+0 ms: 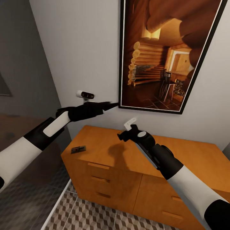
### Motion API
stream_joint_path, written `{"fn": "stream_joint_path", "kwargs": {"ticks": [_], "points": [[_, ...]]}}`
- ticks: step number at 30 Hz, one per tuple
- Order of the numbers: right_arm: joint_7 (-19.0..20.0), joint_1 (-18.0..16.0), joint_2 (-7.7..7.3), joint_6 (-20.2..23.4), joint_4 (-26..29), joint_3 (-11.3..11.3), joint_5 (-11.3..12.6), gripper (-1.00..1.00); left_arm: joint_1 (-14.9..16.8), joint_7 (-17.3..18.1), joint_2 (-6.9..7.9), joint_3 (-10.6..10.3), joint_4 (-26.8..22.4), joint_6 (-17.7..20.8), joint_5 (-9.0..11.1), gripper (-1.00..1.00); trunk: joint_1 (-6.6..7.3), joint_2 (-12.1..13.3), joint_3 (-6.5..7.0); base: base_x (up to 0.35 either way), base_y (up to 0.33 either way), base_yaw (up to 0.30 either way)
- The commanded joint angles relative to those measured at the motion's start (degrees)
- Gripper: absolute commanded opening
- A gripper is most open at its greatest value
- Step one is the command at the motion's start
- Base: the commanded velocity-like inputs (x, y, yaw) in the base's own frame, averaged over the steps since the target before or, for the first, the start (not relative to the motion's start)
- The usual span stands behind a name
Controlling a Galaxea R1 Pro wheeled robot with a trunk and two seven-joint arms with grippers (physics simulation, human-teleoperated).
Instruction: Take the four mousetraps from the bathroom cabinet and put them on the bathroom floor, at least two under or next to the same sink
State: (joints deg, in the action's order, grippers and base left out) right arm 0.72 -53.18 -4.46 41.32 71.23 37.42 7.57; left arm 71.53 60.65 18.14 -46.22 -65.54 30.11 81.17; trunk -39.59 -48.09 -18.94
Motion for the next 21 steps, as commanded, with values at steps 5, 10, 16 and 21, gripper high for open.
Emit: {"fn": "stream_joint_path", "kwargs": {"ticks": [5, 10, 16, 21], "points": [[8.93, -0.08, -0.59, 0.16, 0.03, 0.15, 0.15, 1.0, 0.1, 3.52, 0.25, -0.25, 0.29, 0.66, 0.64, 1.0, -0.01, -0.07, -0.08, 0.0, 0.0, 0.0], [15.43, -0.08, -1.54, -2.02, -0.17, 0.2, 0.09, 1.0, 0.1, 4.84, 0.0, -0.27, 1.28, 0.79, 0.58, 1.0, -0.01, -0.07, -0.08, 0.0, 0.0, 0.0], [16.24, -0.08, -3.08, -3.96, -0.16, 0.25, -0.12, 1.0, 0.1, 5.0, 0.04, -0.27, 1.79, 0.91, 0.73, 1.0, -0.01, -0.07, -0.08, 0.0, 0.0, 0.0], [16.32, -0.08, -3.87, -3.94, -0.08, 0.39, -0.83, 1.0, 0.1, 5.05, 0.05, -0.27, 1.7, 0.98, 0.7, 1.0, -0.01, -0.07, -0.08, 0.0, 0.0, 0.0]]}}
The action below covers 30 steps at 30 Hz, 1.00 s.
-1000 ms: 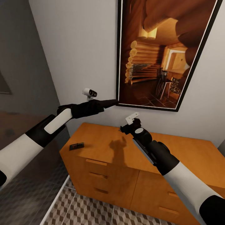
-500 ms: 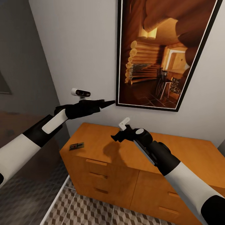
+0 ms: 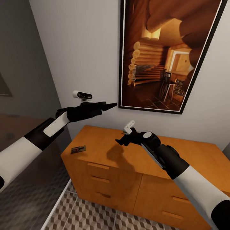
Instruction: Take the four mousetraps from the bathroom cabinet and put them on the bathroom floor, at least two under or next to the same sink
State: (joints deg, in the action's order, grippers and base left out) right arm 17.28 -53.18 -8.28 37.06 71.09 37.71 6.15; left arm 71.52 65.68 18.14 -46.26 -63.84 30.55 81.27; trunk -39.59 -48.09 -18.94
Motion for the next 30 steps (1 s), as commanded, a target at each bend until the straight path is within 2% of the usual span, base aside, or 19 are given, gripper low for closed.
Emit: {"fn": "stream_joint_path", "kwargs": {"ticks": [1, 2, 4, 6, 8, 9, 11, 12, 15, 16, 17, 18, 23, 30], "points": [[-0.18, -0.08, -0.27, 0.35, 0.09, 0.13, 0.33, 1.0, 0.11, 0.04, 0.06, -0.24, -0.02, 0.54, 0.58, 1.0, -0.01, -0.07, -0.08, 0.0, 0.0, 0.0], [1.72, -0.12, -1.12, 0.35, 0.53, 0.17, -0.82, 1.0, 0.11, 0.05, 0.02, -0.24, 0.04, 0.56, 0.59, 1.0, -0.01, -0.07, -0.08, 0.02, 0.0, 0.0], [3.45, -0.14, -1.4, 0.33, 0.9, 0.17, -1.79, 1.0, 0.11, 0.06, 0.03, -0.24, 0.07, 0.56, 0.61, 1.0, -0.01, -0.07, -0.08, 0.051, 0.0, 0.0], [8.52, -0.15, -1.98, 0.31, 1.51, 0.09, -5.06, 1.0, 0.11, 0.06, 0.02, -0.24, 0.1, 0.56, 0.63, 1.0, -0.01, -0.07, -0.08, 0.156, -0.053, 0.0], [11.55, -0.16, -2.14, 0.3, 1.67, 0.04, -7.2, 1.0, 0.11, 0.06, 0.0, -0.24, 0.11, 0.56, 0.63, 1.0, -0.01, -0.07, -0.08, 0.22, -0.1, 0.0], [14.7, -0.16, -2.25, 0.3, 1.77, -0.02, -9.66, 1.0, 0.11, 0.07, -0.03, -0.24, 0.11, 0.56, 0.64, 1.0, -0.01, -0.07, -0.08, 0.244, -0.115, 0.0], [17.78, -0.16, -2.32, 0.3, 1.83, -0.16, -12.33, 1.0, 0.11, 0.07, -0.06, -0.24, 0.12, 0.56, 0.64, 1.0, -0.01, -0.07, -0.08, 0.205, -0.092, 0.0], [20.68, -0.16, -2.36, 0.3, 1.87, -0.33, -15.08, 1.0, 0.11, 0.05, -0.08, -0.24, 0.12, 0.56, 0.64, 1.0, -0.01, -0.07, -0.08, 0.12, -0.052, 0.0], [24.63, -0.16, -2.4, 0.24, 1.91, -0.47, -19.05, 1.0, 0.11, 0.01, -0.1, -0.24, 0.12, 0.56, 0.64, 1.0, -0.01, -0.07, -0.08, 0.078, -0.034, 0.0], [26.96, -0.16, -2.42, 0.19, 1.89, -0.54, -21.47, 1.0, 0.11, 0.0, -0.11, -0.24, 0.12, 0.56, 0.63, 1.0, -0.01, -0.07, -0.08, 0.039, -0.017, 0.0], [28.05, -0.16, -2.42, 0.16, 1.89, -0.57, -22.57, 1.0, 0.11, 0.0, -0.11, -0.24, 0.12, 0.56, 0.63, 1.0, -0.01, -0.07, -0.08, 0.031, -0.014, 0.0], [32.69, -0.16, -2.4, -0.08, 1.71, -0.66, -26.66, 1.0, 0.11, -0.01, -0.17, -0.24, 0.12, 0.56, 0.61, 1.0, -0.01, -0.07, -0.08, 0.01, -0.005, 0.0], [35.93, -0.16, -2.33, -0.23, 1.5, -0.69, -28.31, 1.0, 0.11, -0.02, -0.26, -0.24, 0.03, 0.56, 0.55, 1.0, -0.01, -0.07, -0.08, 0.005, -0.002, 0.0], [36.63, -0.16, -2.27, -0.39, 1.26, -0.72, -28.55, 1.0, 0.11, -0.02, -0.29, -0.24, 0.03, 0.56, 0.55, 1.0, -0.01, -0.07, -0.08, 0.051, 0.0, 0.0]]}}
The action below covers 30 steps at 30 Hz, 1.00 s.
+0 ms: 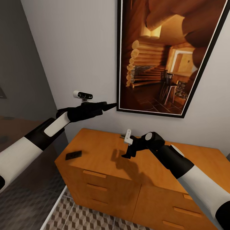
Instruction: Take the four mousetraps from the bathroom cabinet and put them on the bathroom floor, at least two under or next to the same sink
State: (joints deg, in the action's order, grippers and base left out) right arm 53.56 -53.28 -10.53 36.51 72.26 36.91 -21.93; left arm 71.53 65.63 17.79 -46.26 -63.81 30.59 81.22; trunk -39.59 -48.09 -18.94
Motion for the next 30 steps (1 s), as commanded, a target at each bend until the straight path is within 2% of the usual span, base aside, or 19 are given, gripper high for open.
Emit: {"fn": "stream_joint_path", "kwargs": {"ticks": [1, 7, 15, 18, 20, 23, 30], "points": [[0.33, -0.07, -0.02, 0.15, 0.07, 0.05, -0.44, 1.0, 0.11, 0.02, 0.06, -0.24, 0.0, 0.53, 0.6, 1.0, -0.02, -0.06, -0.08, 0.032, 0.0, 0.0], [0.17, -0.07, 0.0, 0.14, -0.05, -0.09, -0.29, 1.0, 0.11, 0.02, 0.06, -0.24, -0.08, 0.53, 0.56, 1.0, -0.02, -0.06, -0.08, 0.027, -0.001, 0.0], [0.34, -0.07, 0.1, 0.14, -0.4, -0.35, 0.11, 1.0, 0.11, 0.02, 0.06, -0.24, 0.01, 0.53, 0.59, 1.0, -0.02, -0.06, -0.08, 0.165, -0.052, 0.0], [0.43, -0.07, 0.13, 0.14, -0.48, -1.34, 0.14, 1.0, 0.11, 0.02, 0.06, -0.24, 0.0, 0.53, 0.6, 1.0, -0.02, -0.06, -0.08, 0.035, -0.01, 0.0], [0.52, -0.07, 0.15, 0.12, -0.52, -3.6, 0.2, 1.0, 0.11, 0.02, 0.06, -0.24, 0.0, 0.53, 0.6, 1.0, -0.02, -0.06, -0.08, 0.012, -0.003, 0.0], [0.57, -0.07, 0.15, 0.12, -0.57, -5.19, 0.21, 1.0, 0.11, 0.02, 0.06, -0.24, 0.0, 0.53, 0.6, 1.0, -0.02, -0.06, -0.08, 0.006, -0.002, 0.0], [0.66, -0.07, 0.23, 0.11, -1.22, -6.31, 0.01, 1.0, 0.11, 0.02, 0.06, -0.25, -0.16, 0.53, 0.52, 1.0, -0.02, -0.06, -0.08, 0.117, 0.0, 0.0]]}}
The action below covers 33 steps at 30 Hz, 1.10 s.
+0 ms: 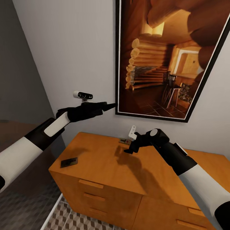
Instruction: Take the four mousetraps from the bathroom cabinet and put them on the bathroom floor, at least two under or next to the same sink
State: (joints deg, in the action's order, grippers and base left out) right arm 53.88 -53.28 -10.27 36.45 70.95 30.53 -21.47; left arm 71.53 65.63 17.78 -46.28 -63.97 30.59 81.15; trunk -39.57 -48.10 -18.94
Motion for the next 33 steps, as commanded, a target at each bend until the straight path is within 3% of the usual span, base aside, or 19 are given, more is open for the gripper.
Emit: {"fn": "stream_joint_path", "kwargs": {"ticks": [1, 17, 23, 25, 33], "points": [[0.34, -0.07, -0.02, 0.15, -0.01, 0.05, -0.49, 1.0, 0.11, 0.02, 0.06, -0.23, 0.01, 0.52, 0.6, 1.0, -0.04, -0.06, -0.08, 0.27, 0.0, 0.0], [0.52, -0.07, -0.01, 0.09, -1.48, -0.06, -0.38, 1.0, 0.11, 0.02, 0.06, -0.23, 0.02, 0.52, 0.68, 1.0, -0.04, -0.06, -0.08, 0.073, 0.0, 0.0], [7.19, -0.05, 0.04, -1.14, -3.59, -0.27, -0.25, 1.0, 0.11, 0.02, 0.06, -0.23, -0.01, 0.52, 0.68, 1.0, -0.04, -0.06, -0.08, 0.0, 0.0, 0.0], [9.62, -0.06, 0.07, -3.37, -5.65, -0.29, -0.24, 1.0, 0.11, 0.02, 0.06, -0.23, -0.02, 0.52, 0.66, 1.0, -0.04, -0.06, -0.08, 0.0, 0.0, 0.0], [10.71, -0.07, 0.06, -4.85, -7.0, -0.3, -0.36, 1.0, 0.11, 0.02, 0.06, -0.24, 0.01, 0.52, 0.68, 1.0, -0.04, -0.06, -0.08, 0.0, 0.0, 0.0]]}}
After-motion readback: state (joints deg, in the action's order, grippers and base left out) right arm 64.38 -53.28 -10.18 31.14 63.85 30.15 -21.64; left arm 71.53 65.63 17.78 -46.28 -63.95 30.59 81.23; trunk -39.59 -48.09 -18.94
